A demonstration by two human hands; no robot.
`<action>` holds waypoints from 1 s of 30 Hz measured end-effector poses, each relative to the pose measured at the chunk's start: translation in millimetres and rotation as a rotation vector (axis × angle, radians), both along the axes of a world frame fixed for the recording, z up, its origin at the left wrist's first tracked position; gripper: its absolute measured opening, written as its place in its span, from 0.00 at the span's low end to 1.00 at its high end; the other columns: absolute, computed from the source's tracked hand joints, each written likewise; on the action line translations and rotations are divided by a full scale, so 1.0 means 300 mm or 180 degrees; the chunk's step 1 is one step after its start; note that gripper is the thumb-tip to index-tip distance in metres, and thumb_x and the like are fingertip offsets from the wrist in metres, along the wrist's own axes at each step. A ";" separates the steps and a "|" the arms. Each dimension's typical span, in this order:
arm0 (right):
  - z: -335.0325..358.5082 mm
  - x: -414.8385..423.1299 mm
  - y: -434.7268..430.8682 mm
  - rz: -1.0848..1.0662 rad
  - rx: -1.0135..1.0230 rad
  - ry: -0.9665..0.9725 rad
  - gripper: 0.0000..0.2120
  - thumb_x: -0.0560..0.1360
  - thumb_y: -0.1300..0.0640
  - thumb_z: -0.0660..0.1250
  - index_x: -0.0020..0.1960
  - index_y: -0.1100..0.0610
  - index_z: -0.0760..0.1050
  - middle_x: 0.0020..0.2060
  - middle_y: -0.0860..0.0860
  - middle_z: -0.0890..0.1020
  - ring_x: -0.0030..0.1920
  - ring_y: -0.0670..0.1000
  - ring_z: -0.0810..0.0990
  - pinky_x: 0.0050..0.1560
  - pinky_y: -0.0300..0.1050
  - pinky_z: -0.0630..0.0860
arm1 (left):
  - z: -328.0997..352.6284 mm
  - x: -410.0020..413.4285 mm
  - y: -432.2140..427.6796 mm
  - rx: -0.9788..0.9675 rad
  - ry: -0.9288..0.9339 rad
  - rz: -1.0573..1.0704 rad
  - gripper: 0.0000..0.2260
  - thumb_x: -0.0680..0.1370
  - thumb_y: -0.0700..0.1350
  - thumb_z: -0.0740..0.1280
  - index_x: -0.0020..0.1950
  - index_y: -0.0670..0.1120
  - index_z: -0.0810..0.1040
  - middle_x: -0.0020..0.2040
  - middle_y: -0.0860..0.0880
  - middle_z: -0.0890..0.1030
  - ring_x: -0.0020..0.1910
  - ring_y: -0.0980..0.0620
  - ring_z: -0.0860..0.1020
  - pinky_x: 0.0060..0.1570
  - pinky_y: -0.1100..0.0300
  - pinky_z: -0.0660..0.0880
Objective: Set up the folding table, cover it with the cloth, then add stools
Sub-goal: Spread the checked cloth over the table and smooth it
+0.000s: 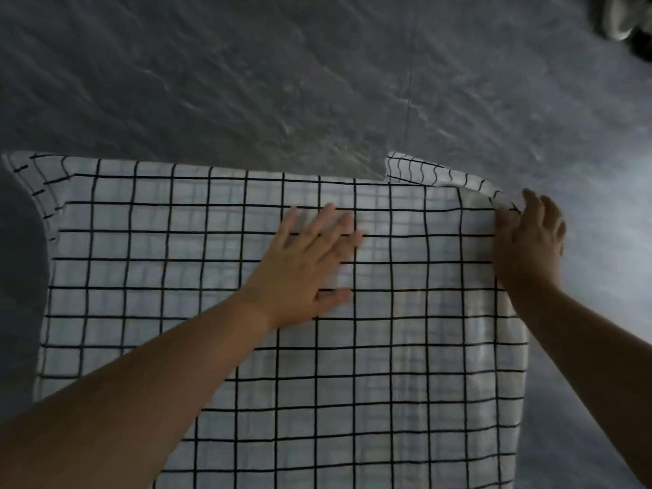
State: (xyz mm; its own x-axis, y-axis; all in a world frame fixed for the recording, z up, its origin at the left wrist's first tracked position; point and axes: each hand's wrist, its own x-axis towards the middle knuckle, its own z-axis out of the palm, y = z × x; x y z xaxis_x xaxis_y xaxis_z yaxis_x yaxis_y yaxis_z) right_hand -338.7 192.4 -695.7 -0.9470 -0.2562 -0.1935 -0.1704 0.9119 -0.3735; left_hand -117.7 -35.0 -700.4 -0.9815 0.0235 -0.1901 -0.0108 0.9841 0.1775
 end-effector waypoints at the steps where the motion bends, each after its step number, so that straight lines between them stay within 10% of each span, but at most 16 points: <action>1: -0.008 -0.005 0.026 -0.0294 -0.0130 -0.0137 0.26 0.79 0.42 0.53 0.73 0.54 0.58 0.71 0.57 0.64 0.68 0.55 0.64 0.66 0.58 0.64 | -0.013 -0.014 0.049 0.0032 -0.0048 -0.0033 0.33 0.78 0.66 0.48 0.78 0.49 0.48 0.78 0.48 0.47 0.76 0.46 0.42 0.71 0.39 0.41; 6: -0.048 -0.010 0.119 -0.1143 -0.0482 -0.1037 0.23 0.76 0.37 0.56 0.41 0.56 0.74 0.32 0.52 0.73 0.37 0.52 0.72 0.34 0.45 0.66 | -0.054 -0.024 0.133 -0.0123 -0.0300 0.0038 0.36 0.77 0.67 0.48 0.78 0.48 0.46 0.78 0.46 0.44 0.76 0.45 0.41 0.71 0.37 0.43; 15: -0.012 0.058 0.228 -0.1319 -0.1168 -0.1010 0.15 0.79 0.51 0.60 0.39 0.60 0.71 0.29 0.51 0.69 0.31 0.48 0.66 0.34 0.43 0.64 | -0.024 -0.014 0.170 -0.0207 -0.0462 -0.0096 0.37 0.76 0.68 0.49 0.78 0.48 0.47 0.78 0.46 0.46 0.76 0.45 0.43 0.70 0.36 0.47; 23: 0.005 -0.109 0.126 -0.1002 -0.1281 -0.1254 0.28 0.76 0.38 0.58 0.47 0.65 0.76 0.37 0.58 0.77 0.38 0.56 0.76 0.40 0.46 0.72 | -0.044 -0.032 0.194 -0.0185 -0.0305 -0.0125 0.36 0.76 0.67 0.49 0.77 0.47 0.51 0.78 0.45 0.50 0.76 0.43 0.47 0.70 0.34 0.48; 30: -0.055 -0.211 0.083 -0.1689 -0.1419 -0.1729 0.10 0.72 0.49 0.69 0.35 0.53 0.77 0.40 0.53 0.82 0.47 0.57 0.82 0.54 0.55 0.79 | -0.042 -0.036 0.194 -0.0232 -0.0296 -0.0140 0.36 0.76 0.66 0.52 0.77 0.46 0.54 0.78 0.44 0.52 0.76 0.42 0.50 0.69 0.33 0.50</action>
State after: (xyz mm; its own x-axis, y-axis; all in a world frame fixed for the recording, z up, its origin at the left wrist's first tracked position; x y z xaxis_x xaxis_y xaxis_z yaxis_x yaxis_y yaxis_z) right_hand -401.9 217.2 -712.3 -0.7687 0.0324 -0.6388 0.5392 0.5701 -0.6199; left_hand -128.4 23.2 -713.1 -0.9578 0.0490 -0.2831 0.0197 0.9942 0.1056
